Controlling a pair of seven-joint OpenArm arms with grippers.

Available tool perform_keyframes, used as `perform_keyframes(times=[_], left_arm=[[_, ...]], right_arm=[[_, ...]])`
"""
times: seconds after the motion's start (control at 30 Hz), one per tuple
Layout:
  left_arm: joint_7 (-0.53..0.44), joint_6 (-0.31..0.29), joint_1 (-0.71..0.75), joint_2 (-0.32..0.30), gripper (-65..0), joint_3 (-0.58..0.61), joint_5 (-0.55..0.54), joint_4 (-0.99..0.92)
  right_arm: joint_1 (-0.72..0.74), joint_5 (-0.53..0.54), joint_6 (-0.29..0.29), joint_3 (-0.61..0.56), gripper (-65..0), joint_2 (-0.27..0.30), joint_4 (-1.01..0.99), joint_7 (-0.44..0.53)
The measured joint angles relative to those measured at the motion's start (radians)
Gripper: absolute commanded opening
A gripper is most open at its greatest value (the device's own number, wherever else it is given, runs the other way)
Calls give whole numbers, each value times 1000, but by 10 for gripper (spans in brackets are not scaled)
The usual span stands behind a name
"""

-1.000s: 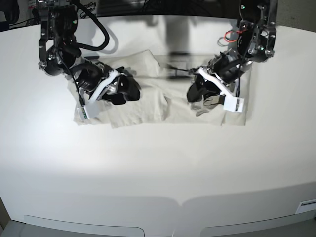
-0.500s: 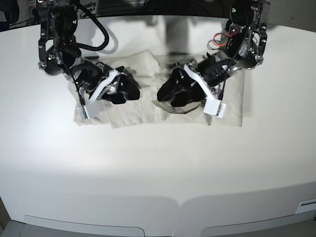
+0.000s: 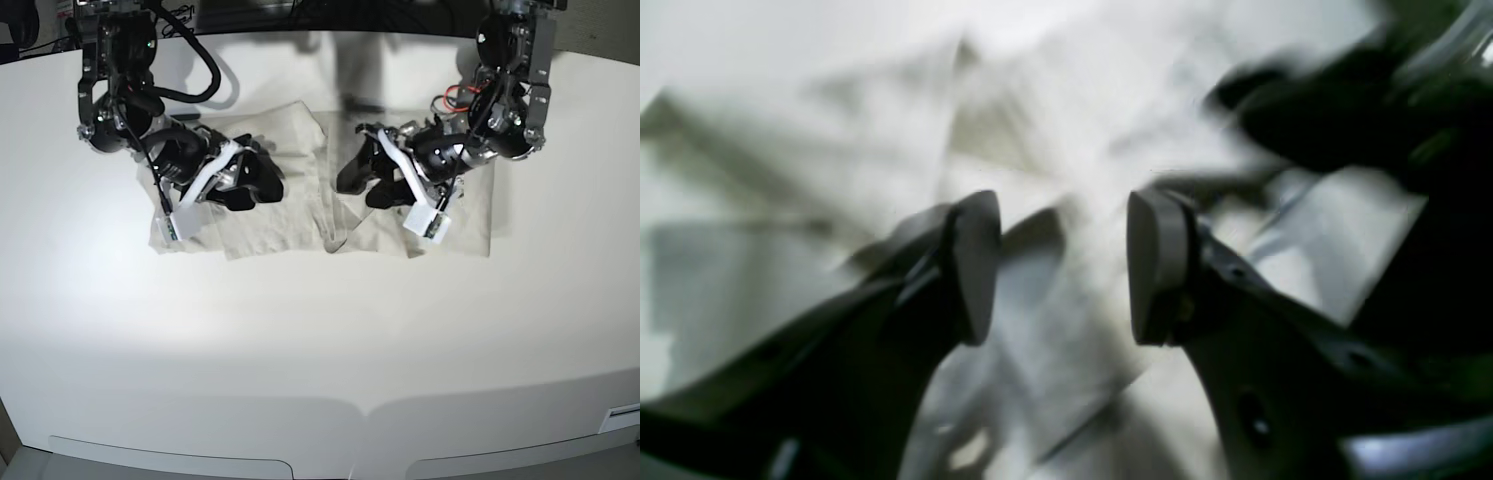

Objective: Fold the T-shirt properly
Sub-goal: 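Grasp the strip's end with the left gripper and fold it toward the right gripper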

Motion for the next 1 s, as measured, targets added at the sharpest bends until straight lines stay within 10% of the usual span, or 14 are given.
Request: perform_keyframes(times=[0.17, 0.4, 0.67, 1.0], left_arm=[[-172, 95, 43, 0, -349, 1, 211, 0], [-171, 112, 48, 1, -349, 1, 224, 0], [-193, 266, 37, 1, -350, 0, 404, 0], [-258, 267, 38, 1, -350, 83, 259, -8]], right_arm=[[17, 0, 0, 0, -338, 0, 0, 0], [28, 0, 0, 0, -338, 0, 0, -1], [30, 0, 0, 0, -338, 0, 0, -1], [31, 0, 0, 0, -338, 0, 0, -1]])
